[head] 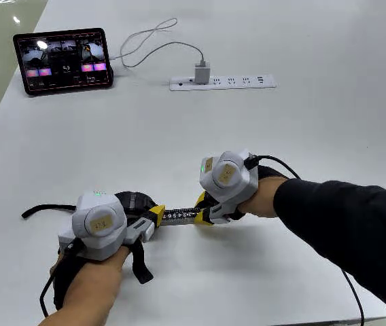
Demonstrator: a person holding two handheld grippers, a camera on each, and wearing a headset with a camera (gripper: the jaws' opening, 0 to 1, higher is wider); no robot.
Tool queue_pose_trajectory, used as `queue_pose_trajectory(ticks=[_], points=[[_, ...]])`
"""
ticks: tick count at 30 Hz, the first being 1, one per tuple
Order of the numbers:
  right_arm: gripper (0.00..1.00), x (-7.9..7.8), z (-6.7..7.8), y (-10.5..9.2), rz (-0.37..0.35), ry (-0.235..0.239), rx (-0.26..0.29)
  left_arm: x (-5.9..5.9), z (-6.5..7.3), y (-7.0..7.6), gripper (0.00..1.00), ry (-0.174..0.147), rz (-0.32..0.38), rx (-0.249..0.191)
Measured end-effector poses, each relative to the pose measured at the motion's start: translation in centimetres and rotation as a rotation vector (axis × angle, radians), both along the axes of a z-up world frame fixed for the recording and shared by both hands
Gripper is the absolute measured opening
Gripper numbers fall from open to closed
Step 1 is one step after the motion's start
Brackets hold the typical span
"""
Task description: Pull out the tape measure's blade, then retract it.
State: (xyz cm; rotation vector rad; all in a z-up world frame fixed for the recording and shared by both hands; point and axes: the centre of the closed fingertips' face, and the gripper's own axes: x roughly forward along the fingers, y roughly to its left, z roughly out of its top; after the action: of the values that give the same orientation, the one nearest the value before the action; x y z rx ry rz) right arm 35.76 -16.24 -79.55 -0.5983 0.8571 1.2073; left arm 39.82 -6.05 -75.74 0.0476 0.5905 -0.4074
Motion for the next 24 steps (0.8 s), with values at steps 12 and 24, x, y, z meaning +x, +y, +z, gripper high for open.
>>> queue_pose_trajectory(ticks=[12,24], points=[[0.1,0.1,0.0,0.8,0.0,0.002,0.003,-0.1,0.0,0.0,0.6,0.002,-0.005,0.001],[0.1,0.1,0.1,1.4,0.005,-0.001,0.008,-0.1,-0.1,0.0,0.6,0.008,-0.005,0.005]])
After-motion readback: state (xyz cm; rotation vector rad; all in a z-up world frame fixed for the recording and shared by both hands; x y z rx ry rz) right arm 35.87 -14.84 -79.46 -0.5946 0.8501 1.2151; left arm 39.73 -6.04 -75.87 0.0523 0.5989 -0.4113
